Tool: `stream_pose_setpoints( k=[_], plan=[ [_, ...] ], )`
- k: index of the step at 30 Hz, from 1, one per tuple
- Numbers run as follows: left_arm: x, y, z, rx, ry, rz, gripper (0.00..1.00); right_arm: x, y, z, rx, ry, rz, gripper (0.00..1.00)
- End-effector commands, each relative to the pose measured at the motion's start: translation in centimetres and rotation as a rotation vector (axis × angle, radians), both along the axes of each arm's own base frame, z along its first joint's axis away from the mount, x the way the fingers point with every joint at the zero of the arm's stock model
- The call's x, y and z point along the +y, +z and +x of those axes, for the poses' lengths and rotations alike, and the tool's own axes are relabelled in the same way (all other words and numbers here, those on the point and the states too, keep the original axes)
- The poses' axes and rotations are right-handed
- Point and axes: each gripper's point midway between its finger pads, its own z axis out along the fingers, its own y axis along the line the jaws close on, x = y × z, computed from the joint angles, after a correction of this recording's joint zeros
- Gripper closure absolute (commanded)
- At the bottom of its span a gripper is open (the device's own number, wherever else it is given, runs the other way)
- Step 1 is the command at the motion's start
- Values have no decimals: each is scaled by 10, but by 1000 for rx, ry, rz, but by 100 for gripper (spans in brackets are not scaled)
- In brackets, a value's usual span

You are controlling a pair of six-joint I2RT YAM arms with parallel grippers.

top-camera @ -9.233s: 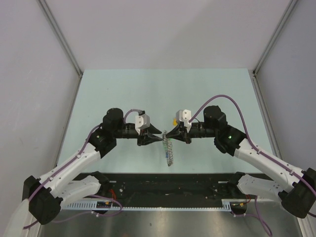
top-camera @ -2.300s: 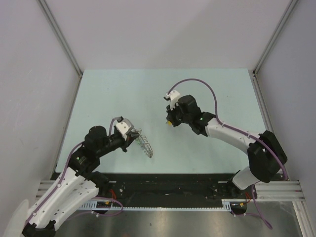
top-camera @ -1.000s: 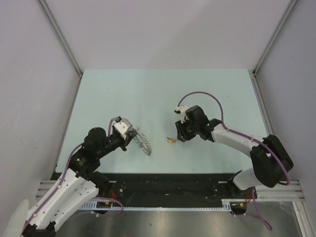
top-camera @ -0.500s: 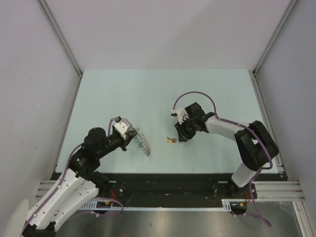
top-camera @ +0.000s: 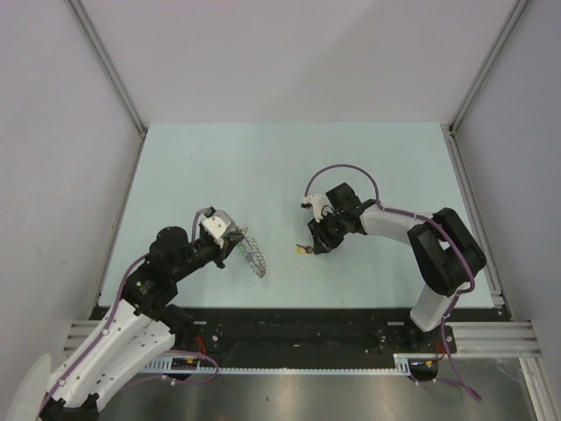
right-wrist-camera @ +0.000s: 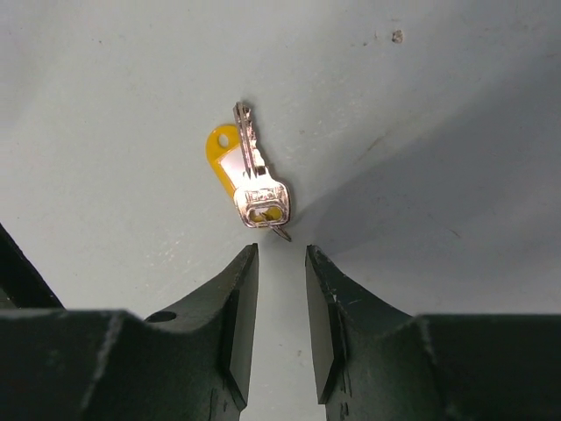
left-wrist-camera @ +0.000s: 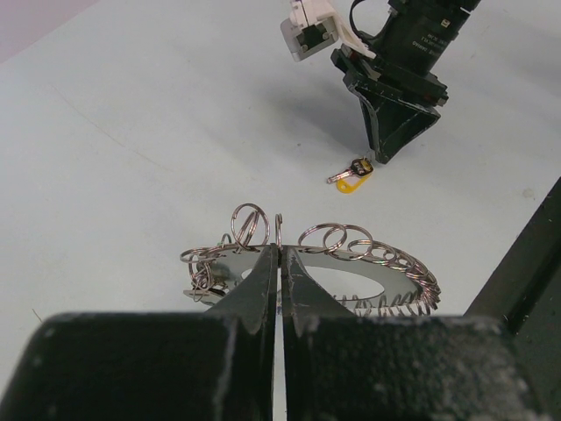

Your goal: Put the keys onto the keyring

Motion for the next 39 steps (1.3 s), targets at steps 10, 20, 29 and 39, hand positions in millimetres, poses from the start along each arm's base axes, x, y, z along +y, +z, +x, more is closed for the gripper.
stream_pose_setpoints(
  k=[10, 20, 29, 39],
  plan=[
    [-2, 24, 2, -68, -3, -59, 99, 36, -2, -5, -57, 4, -18, 73],
    [1, 28, 2, -82, 12, -66, 99, 36, 20, -5, -190, -142, 123, 73],
    [1, 25, 3, -77, 18, -59, 99, 35, 7, -18, -190, -103, 233, 72],
    [2, 24, 4, -75, 24, -54, 100, 30, -5, -18, -177, -79, 243, 73]
  ],
)
